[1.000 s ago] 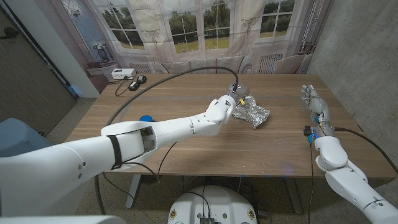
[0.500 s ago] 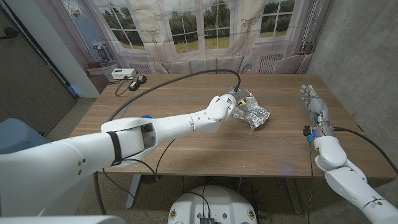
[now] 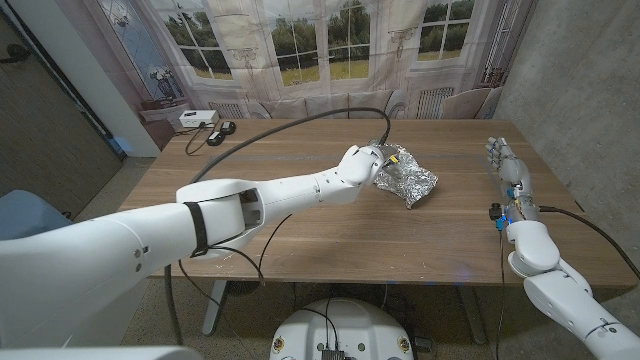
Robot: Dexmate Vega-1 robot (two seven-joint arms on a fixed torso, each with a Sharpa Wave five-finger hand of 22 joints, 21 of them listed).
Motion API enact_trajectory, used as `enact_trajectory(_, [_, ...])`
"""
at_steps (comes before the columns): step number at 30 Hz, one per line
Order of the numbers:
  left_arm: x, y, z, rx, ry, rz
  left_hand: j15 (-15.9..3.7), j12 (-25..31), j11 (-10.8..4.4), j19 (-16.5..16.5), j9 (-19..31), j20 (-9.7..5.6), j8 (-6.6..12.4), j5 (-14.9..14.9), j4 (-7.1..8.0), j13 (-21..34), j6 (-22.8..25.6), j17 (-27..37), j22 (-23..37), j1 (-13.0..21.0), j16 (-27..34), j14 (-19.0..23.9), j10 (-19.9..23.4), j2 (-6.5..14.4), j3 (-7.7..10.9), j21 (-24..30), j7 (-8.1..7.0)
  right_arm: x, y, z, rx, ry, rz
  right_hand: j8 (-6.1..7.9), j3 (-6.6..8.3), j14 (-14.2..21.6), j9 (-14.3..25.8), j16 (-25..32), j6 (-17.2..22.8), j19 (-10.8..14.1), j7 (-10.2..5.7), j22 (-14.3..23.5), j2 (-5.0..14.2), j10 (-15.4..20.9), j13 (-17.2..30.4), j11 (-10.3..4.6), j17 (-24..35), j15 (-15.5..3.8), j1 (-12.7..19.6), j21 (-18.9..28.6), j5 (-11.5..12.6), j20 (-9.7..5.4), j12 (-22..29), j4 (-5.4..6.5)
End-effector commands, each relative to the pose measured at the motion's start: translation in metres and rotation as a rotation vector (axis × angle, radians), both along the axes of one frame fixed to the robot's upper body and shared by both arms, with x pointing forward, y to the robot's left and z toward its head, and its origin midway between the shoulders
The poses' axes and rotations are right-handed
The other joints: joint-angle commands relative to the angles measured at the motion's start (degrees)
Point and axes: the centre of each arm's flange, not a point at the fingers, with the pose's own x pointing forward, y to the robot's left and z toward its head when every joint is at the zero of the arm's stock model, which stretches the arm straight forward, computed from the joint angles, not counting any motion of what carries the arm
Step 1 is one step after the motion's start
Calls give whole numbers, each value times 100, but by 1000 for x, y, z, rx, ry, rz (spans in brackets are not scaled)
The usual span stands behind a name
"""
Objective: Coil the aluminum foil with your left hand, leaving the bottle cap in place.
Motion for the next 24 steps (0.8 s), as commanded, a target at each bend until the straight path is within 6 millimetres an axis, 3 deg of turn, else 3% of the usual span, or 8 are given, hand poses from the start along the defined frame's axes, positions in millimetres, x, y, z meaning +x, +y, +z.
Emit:
enact_trajectory(1, [7,-8,-14,107,78,19,-163,-14,-145,432,15,-210,66,13,-656,-146,247,-36,14,837,-85,195,232,9,348,107,-66,1,-1,1,3,-7,-2,18,1,38,33,50,35,58,1,12,44,49,16,18,28,0,27,25,6,-7,33,26])
enact_trajectory(4, [10,-10,-14,125,107,33,-268,-40,-161,729,36,-616,105,-45,-850,-201,434,-43,7,1340,-110,298,275,-130,457,161,59,1,-1,2,1,-7,-2,18,4,50,33,50,35,60,1,12,50,58,17,29,29,-5,27,25,6,-10,34,30])
enact_trajectory(7, [12,-11,-14,141,127,45,-351,13,-38,1146,69,-1069,187,-73,-828,-232,771,-40,10,1807,-82,505,495,-215,507,249,388,2,0,3,0,-7,-1,18,7,59,33,49,37,61,7,12,54,68,17,23,29,0,28,24,6,-12,35,32])
enact_trajectory(9, [14,-12,-14,146,131,49,-535,120,-87,1381,95,-1359,249,-66,-812,-216,1044,-22,21,2168,15,877,798,-183,539,290,622,2,0,3,-1,-5,-4,18,8,61,33,48,39,64,8,12,57,69,17,22,29,-1,28,25,6,-11,34,34])
enact_trajectory(12, [15,-14,-14,150,125,52,-753,251,-87,1848,134,-1796,261,-66,-829,-124,1192,9,57,2773,149,1418,1113,-94,594,453,786,2,0,4,0,-7,-4,19,11,69,33,47,42,65,4,12,62,63,17,11,30,-5,30,24,6,-16,30,36])
enact_trajectory(18, [14,-15,-14,147,88,46,-1056,586,-221,2335,295,-2269,628,-59,-860,178,2108,79,198,4038,397,2338,1775,123,749,844,799,3,0,5,-1,-7,-3,18,17,87,33,46,45,76,3,11,71,86,17,23,31,-9,33,26,6,-6,34,41])
enact_trajectory(20, [14,-15,-14,141,80,45,-1249,466,55,2411,328,-2359,740,-65,-803,241,2424,87,238,4161,416,2540,1459,151,741,967,913,4,0,5,0,-6,-4,20,19,91,33,45,49,74,3,11,73,88,18,27,31,-9,33,24,6,-6,33,42])
enact_trajectory(24, [14,-15,-14,131,51,41,-1385,-16,263,2418,519,-2467,958,-47,-825,123,2915,165,350,4600,319,2767,419,223,772,1232,1111,4,1,6,-3,-3,-2,22,23,96,33,42,57,78,7,11,81,106,18,26,32,0,35,24,7,-8,37,46])
